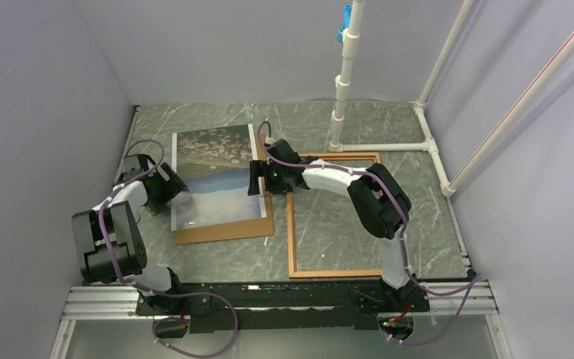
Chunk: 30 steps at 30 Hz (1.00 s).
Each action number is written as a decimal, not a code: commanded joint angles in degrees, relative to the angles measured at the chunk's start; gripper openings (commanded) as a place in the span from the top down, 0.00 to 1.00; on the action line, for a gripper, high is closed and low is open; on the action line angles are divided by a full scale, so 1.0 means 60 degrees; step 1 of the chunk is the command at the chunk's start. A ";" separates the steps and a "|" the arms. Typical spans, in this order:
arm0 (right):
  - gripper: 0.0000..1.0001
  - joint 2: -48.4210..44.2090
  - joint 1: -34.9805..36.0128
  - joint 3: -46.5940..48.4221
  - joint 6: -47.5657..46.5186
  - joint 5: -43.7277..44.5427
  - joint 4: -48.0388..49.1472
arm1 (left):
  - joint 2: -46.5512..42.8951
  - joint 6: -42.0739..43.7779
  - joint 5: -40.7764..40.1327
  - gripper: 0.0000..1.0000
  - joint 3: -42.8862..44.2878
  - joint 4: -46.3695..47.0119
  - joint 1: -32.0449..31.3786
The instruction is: Put the photo into the frame
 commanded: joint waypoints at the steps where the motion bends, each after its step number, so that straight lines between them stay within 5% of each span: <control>1: 0.03 -0.0764 0.0192 0.0321 -0.0263 0.1013 -0.0833 | -0.0679 0.0106 -0.1335 0.04 0.0101 -0.0567 -0.0260; 12: 0.03 0.0082 0.0380 0.1052 -0.0153 0.0018 -0.0487 | -0.0275 0.0129 -0.1927 0.04 0.0313 -0.0757 -0.0521; 30: 0.03 0.0810 0.0373 0.0657 0.0634 -0.1016 0.0148 | -0.0290 0.0335 -0.0323 0.06 -0.0087 -0.0040 -0.0925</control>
